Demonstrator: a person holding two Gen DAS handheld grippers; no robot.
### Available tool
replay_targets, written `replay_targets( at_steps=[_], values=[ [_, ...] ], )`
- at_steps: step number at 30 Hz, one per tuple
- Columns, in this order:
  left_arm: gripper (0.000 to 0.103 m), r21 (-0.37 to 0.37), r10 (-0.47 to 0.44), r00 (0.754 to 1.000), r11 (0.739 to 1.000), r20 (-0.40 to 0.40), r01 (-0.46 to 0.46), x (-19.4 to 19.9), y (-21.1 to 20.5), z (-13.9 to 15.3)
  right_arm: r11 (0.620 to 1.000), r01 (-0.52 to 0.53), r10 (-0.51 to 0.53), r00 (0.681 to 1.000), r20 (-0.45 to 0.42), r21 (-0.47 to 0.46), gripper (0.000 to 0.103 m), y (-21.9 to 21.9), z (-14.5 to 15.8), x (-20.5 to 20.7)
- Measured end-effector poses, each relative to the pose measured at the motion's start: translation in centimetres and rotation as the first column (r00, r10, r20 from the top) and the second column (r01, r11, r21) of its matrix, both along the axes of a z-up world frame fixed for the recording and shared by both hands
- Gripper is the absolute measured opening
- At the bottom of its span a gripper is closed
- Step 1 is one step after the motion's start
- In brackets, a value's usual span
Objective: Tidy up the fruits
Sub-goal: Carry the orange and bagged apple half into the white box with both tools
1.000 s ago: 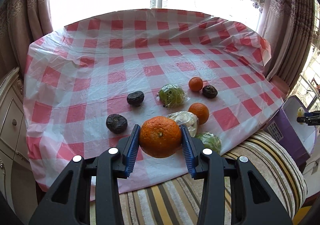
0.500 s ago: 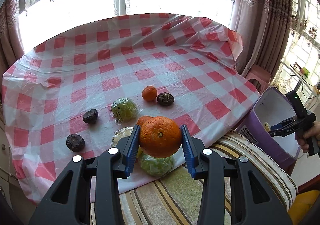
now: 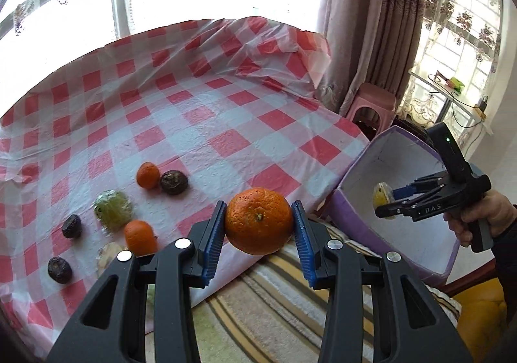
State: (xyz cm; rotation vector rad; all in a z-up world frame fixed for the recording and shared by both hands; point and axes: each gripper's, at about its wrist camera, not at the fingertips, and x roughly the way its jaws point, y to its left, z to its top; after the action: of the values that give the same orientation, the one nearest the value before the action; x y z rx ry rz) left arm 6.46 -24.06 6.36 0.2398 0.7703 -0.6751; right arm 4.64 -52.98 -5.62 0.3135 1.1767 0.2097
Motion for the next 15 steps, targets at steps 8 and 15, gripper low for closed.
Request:
replay_targets(
  at_steps=[8, 15],
  values=[
    [0.039, 0.042, -0.34, 0.939, 0.939, -0.054, 0.343, -1.6, -12.7, -3.0, 0.967, 0.179, -0.183, 0.983, -0.006, -0.18, 0.061, -6.4, -0.4, 1.7],
    [0.039, 0.251, -0.482, 0.871, 0.834, -0.1, 0.491, -2.5, -20.8, -8.8, 0.941, 0.246, -0.268, 0.961, -0.068, -0.232, 0.061, -8.3, -3.2, 2.3]
  ],
)
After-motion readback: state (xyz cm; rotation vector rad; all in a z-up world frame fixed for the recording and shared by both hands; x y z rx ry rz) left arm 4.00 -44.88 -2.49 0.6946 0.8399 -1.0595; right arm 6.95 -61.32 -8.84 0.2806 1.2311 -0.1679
